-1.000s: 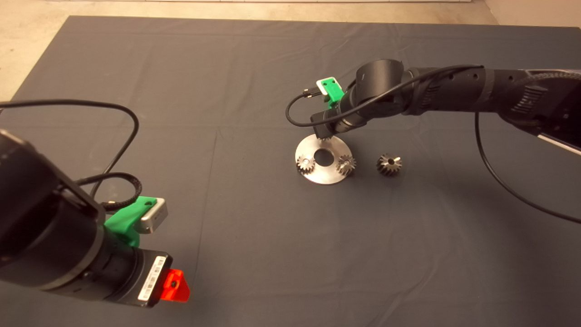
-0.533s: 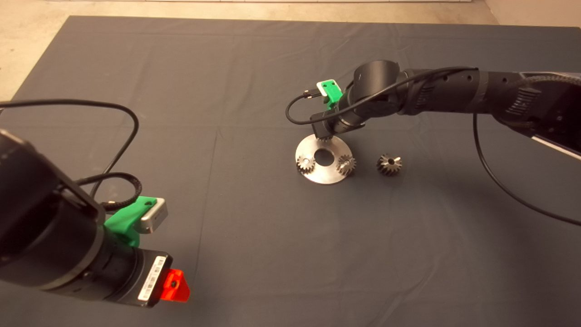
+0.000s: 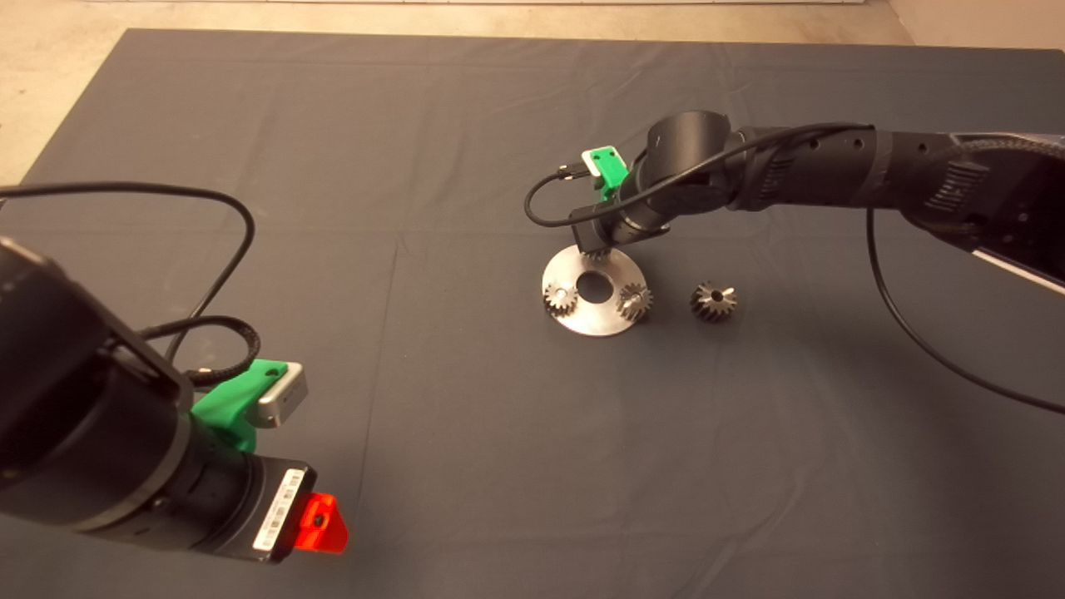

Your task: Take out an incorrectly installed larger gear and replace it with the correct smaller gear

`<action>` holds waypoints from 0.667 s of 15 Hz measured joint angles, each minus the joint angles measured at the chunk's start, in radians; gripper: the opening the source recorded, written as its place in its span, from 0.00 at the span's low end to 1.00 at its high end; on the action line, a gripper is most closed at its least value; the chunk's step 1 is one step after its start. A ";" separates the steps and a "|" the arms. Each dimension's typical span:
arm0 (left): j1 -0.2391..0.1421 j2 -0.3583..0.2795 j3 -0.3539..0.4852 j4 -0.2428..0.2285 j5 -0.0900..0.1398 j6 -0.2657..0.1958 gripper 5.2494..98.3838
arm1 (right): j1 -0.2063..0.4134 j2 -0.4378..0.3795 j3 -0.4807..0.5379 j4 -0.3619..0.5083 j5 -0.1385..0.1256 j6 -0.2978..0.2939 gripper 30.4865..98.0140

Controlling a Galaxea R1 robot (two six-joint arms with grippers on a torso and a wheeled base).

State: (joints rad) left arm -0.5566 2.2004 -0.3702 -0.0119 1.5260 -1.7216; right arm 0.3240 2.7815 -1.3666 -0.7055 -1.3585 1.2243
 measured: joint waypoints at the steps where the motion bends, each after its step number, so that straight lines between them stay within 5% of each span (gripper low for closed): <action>1: 0.000 0.000 0.000 0.000 0.000 0.000 0.99 | 0.000 0.000 0.000 0.000 0.000 0.000 0.16; 10: 0.000 0.000 0.000 0.000 0.000 0.000 0.99 | 0.003 0.000 0.000 -0.001 -0.003 0.000 0.31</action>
State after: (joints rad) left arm -0.5566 2.2004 -0.3702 -0.0119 1.5260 -1.7213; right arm 0.3274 2.7811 -1.3662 -0.7070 -1.3613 1.2247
